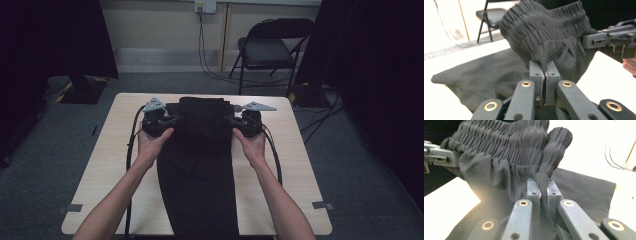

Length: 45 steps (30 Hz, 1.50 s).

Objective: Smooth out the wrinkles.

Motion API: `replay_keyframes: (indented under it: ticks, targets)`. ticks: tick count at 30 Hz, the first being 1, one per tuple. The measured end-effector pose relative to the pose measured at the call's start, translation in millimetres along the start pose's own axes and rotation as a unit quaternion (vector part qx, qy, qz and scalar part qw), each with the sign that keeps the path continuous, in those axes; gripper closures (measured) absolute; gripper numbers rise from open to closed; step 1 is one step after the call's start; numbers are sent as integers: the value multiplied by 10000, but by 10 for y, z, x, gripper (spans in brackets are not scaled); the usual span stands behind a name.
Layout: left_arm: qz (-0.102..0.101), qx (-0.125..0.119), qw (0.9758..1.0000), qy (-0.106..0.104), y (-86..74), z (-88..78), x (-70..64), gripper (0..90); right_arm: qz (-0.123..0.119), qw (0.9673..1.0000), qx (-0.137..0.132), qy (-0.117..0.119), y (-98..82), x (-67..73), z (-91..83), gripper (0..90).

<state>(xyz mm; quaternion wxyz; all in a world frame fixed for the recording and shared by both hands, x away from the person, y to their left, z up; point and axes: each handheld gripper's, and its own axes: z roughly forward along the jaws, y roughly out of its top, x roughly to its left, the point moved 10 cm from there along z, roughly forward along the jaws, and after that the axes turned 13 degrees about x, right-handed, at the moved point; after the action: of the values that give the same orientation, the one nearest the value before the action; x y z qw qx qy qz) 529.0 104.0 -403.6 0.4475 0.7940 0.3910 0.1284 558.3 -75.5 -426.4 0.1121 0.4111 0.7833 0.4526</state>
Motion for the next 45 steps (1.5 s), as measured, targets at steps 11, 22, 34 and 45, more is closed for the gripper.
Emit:
replay_keyframes:
  ticks: [11,22,34,45]
  targets:
    - [168,-54,9988,-455,-364,-598,-626,879,-321,9980,-237,497,-211,587,-687,847]
    - [99,1984,9781,-625,-1851,-77,-834,879,-437,9855,1472,720,-1680,751,-327,845]
    - [314,1974,9797,175,-1701,380,-339,877,-527,9849,1643,127,-1715,349,130,845]
    - [-121,1090,9939,-137,-1253,32,-94,719,-315,9925,1180,22,-1337,81,-190,613]
